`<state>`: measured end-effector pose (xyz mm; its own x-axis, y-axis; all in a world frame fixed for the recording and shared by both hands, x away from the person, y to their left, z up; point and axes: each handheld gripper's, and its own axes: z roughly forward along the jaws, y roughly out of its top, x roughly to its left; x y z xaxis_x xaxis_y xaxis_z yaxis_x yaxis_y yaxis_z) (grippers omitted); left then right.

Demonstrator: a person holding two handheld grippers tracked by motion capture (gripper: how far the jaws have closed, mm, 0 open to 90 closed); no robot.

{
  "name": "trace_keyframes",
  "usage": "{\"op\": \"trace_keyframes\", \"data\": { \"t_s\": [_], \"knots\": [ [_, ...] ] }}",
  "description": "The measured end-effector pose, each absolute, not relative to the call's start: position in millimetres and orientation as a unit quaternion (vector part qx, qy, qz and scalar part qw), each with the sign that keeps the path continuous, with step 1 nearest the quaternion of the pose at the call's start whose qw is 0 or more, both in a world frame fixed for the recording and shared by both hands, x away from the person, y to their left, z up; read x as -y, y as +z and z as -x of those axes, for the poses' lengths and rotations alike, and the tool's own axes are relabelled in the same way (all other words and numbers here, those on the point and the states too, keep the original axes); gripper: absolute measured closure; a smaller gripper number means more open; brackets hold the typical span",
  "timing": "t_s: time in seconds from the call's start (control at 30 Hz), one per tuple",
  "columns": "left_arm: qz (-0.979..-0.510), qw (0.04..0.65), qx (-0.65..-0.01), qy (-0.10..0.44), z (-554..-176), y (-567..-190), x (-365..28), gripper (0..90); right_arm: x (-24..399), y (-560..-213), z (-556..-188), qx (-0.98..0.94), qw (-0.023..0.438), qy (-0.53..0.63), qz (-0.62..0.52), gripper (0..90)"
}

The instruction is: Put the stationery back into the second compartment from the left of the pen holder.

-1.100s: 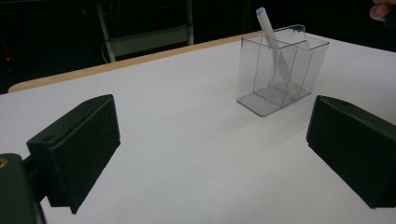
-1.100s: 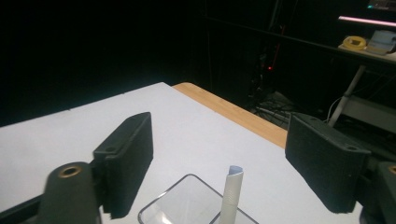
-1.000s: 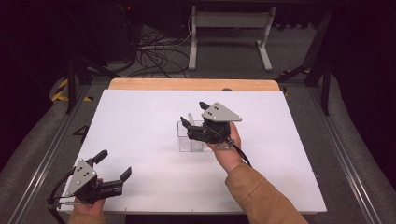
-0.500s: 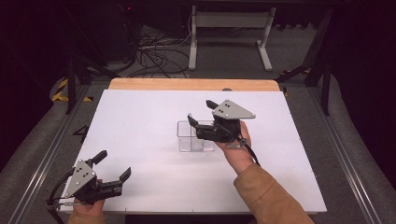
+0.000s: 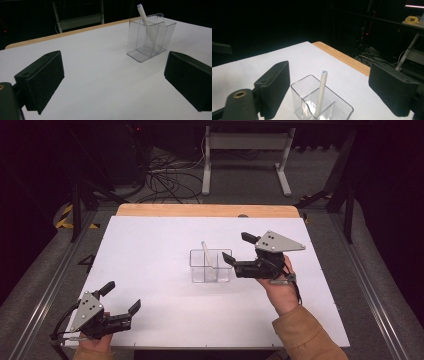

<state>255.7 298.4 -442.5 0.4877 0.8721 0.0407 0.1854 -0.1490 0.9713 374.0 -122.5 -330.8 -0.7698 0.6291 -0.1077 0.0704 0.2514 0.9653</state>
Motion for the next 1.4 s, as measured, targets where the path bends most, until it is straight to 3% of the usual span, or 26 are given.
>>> {"op": "trace_keyframes", "data": {
  "t_s": [0.3,0.73,1.17,1.4],
  "knots": [
    [-0.683,0.526,-0.388,0.327,-256,-443,-299,3.4,158,-345,-359,-0.753,0.24,0.572,-0.221,11.5],
    [-0.683,0.524,-0.388,0.328,-255,-443,-296,3.4,209,-393,-348,-0.753,0.222,0.571,-0.239,6.5],
    [-0.69,0.521,-0.381,0.329,-255,-442,-294,3.4,233,-449,-343,-0.757,0.194,0.571,-0.249,4.9],
    [-0.698,0.516,-0.375,0.324,-255,-441,-292,3.7,239,-465,-338,-0.764,0.207,0.554,-0.258,5.0]
  ]
}}
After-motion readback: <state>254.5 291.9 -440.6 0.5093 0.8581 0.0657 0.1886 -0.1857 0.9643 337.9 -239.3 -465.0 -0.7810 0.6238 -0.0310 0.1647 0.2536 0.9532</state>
